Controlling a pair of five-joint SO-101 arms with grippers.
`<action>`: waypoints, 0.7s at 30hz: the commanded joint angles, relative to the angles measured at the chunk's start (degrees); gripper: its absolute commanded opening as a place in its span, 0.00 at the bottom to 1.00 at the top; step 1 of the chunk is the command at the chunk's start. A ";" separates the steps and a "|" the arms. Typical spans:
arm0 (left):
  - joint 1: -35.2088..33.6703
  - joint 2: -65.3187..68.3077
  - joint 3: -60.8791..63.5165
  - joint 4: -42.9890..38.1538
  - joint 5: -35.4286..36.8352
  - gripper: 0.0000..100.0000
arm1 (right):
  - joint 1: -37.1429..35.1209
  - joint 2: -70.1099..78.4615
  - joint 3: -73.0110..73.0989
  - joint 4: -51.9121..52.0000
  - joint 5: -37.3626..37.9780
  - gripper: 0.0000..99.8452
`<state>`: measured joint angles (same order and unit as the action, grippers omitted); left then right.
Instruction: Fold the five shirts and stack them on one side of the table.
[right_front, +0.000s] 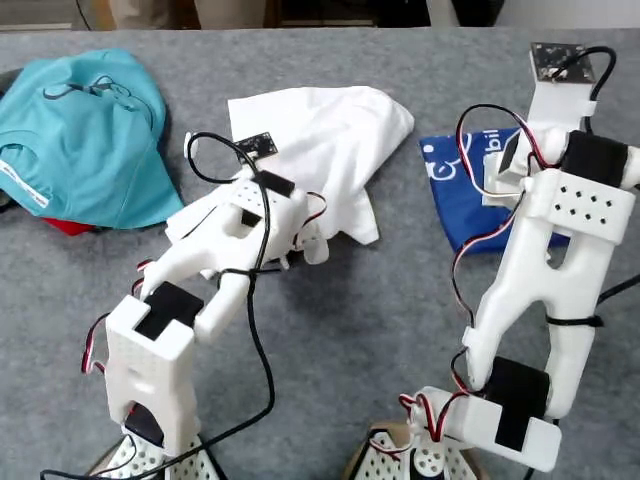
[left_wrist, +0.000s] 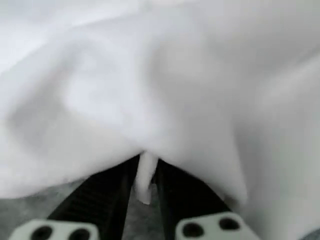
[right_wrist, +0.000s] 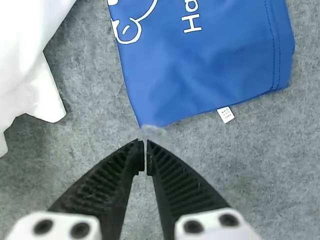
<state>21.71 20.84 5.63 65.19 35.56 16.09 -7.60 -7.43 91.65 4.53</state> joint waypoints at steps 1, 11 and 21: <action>-5.63 -6.64 -5.89 9.58 -5.10 0.02 | 0.22 -0.31 0.04 -0.70 2.99 0.02; -32.62 -30.99 -25.14 33.76 -20.92 0.02 | -8.40 12.26 3.47 -0.97 20.13 0.02; -57.05 -37.23 -31.47 35.60 -23.38 0.02 | -16.57 23.16 -3.12 -2.11 23.91 0.11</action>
<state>-30.42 -14.68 -24.00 100.18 12.53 3.16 15.34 -6.81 90.24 27.21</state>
